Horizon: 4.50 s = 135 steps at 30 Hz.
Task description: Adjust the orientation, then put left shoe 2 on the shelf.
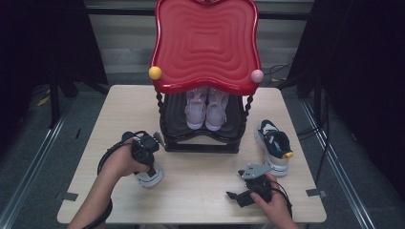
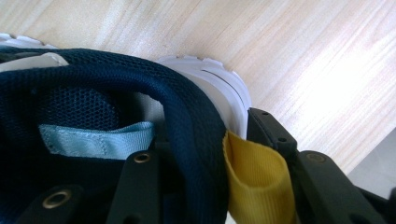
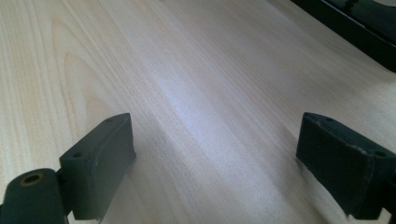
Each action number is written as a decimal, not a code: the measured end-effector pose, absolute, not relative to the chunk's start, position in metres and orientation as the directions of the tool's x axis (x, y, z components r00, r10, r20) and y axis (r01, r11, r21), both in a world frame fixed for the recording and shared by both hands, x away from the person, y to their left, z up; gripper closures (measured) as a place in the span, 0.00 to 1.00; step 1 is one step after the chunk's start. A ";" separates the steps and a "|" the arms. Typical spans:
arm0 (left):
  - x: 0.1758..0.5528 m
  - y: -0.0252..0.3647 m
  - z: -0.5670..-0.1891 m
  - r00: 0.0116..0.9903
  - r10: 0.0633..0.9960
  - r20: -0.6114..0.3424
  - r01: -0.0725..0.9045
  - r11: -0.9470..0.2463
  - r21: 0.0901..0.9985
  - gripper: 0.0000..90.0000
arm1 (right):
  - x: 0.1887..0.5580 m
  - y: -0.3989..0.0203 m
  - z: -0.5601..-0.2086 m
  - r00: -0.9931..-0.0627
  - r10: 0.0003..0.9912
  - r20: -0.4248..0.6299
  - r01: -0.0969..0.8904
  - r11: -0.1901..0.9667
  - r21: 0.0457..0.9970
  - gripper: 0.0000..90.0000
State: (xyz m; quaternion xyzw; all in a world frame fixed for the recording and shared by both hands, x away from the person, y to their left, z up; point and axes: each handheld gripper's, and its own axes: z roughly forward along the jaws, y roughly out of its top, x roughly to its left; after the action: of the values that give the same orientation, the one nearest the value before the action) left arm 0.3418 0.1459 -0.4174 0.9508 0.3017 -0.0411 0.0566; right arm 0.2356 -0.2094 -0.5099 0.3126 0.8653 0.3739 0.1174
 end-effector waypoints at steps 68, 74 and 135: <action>0.339 0.155 -0.352 0.827 0.547 -0.130 0.559 -0.826 0.077 0.85 | 0.236 -0.209 -0.510 -0.778 0.628 0.028 0.451 0.526 0.721 0.12; 0.342 0.156 -0.339 0.835 0.542 -0.097 0.549 -0.833 0.071 0.85 | 0.236 -0.209 -0.510 -0.777 0.629 0.029 0.452 0.525 0.721 0.12; 0.333 0.136 -0.176 0.856 0.501 0.125 0.478 -0.861 0.176 0.85 | 0.236 -0.210 -0.510 -0.780 0.626 0.026 0.449 0.529 0.720 0.12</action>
State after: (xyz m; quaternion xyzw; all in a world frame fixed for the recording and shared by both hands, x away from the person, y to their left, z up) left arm 0.3335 0.1364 -0.1759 0.9609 0.2548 0.0835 0.0694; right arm 0.2359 -0.2096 -0.5099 0.3101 0.8664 0.3731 0.1185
